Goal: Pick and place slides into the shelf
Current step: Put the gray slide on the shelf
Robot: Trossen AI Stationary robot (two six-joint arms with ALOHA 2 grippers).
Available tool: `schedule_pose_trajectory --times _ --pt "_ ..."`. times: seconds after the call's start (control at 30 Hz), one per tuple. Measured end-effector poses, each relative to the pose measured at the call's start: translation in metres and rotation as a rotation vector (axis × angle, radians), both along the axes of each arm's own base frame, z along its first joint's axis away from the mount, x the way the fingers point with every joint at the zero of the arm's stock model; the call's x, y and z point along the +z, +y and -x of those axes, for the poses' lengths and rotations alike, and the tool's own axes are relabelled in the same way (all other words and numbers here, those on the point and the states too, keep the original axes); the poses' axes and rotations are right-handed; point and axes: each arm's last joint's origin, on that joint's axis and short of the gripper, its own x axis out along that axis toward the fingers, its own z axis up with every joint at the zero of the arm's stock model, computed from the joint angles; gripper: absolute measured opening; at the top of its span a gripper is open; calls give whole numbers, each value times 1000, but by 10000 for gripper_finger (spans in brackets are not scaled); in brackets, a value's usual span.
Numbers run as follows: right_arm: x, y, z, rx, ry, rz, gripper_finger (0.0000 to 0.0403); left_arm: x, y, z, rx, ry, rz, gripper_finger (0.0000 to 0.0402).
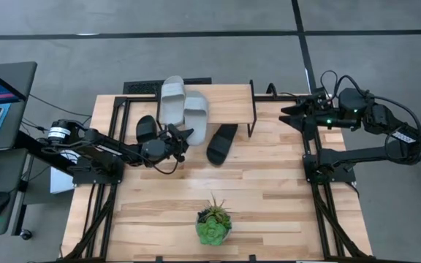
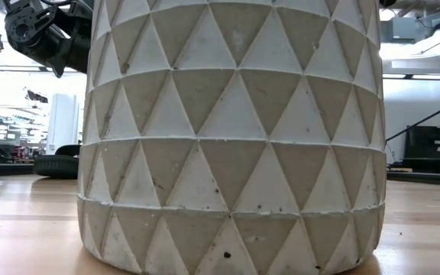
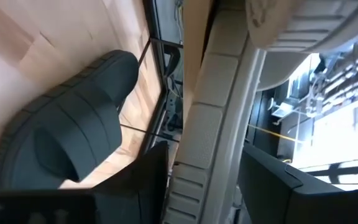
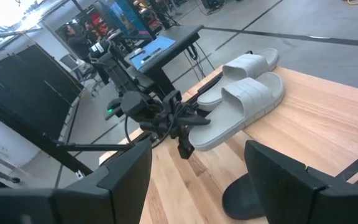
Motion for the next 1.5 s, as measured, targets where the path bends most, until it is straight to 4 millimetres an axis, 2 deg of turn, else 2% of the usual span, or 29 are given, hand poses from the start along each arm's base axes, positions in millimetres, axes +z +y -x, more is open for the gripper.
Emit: schedule_pose_trajectory --times 0.7,1.5 --pt "-1 0 0 9 8 -4 249 4 0 1 -30 105 -156 167" --pt "-1 0 0 9 13 -5 249 -4 -1 2 -65 189 -156 167"
